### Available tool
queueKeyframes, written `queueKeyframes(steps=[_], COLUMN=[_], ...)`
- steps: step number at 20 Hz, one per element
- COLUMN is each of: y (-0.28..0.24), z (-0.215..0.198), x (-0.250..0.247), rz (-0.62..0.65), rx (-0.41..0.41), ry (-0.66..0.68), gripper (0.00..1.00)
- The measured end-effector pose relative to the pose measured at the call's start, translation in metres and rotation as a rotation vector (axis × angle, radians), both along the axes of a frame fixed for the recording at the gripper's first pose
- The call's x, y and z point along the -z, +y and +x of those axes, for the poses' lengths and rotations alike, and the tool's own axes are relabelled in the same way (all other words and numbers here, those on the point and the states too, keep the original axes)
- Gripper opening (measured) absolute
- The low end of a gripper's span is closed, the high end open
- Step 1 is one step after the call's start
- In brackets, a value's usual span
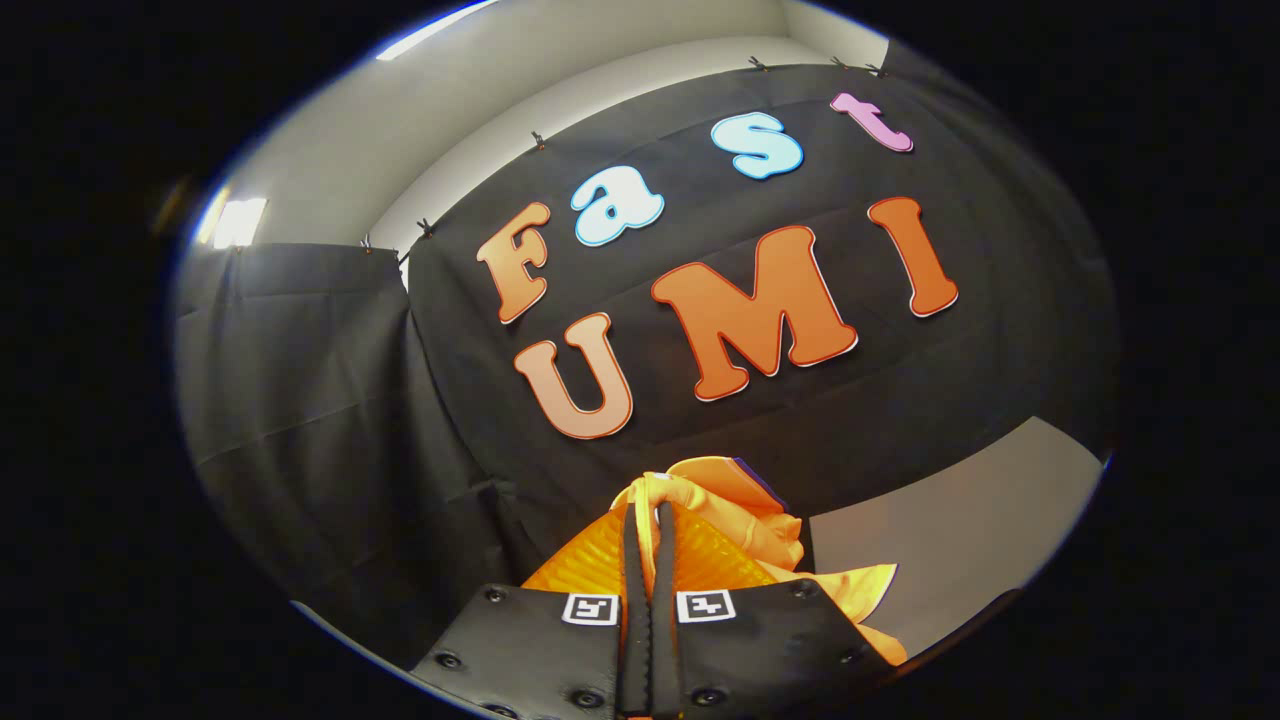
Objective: Put the clothes into the washing machine and then close the washing machine lid.
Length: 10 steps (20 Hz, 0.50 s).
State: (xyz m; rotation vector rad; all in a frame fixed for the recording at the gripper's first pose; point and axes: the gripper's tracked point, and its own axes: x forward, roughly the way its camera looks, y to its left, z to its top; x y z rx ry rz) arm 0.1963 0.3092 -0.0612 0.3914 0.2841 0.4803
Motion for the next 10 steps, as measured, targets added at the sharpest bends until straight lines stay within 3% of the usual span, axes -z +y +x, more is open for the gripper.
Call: queueKeyframes(steps=[10], y=[0.109], z=[-0.007], x=[0.022], rz=[0.008], rx=[-0.070], ry=[0.014], gripper=[0.08])
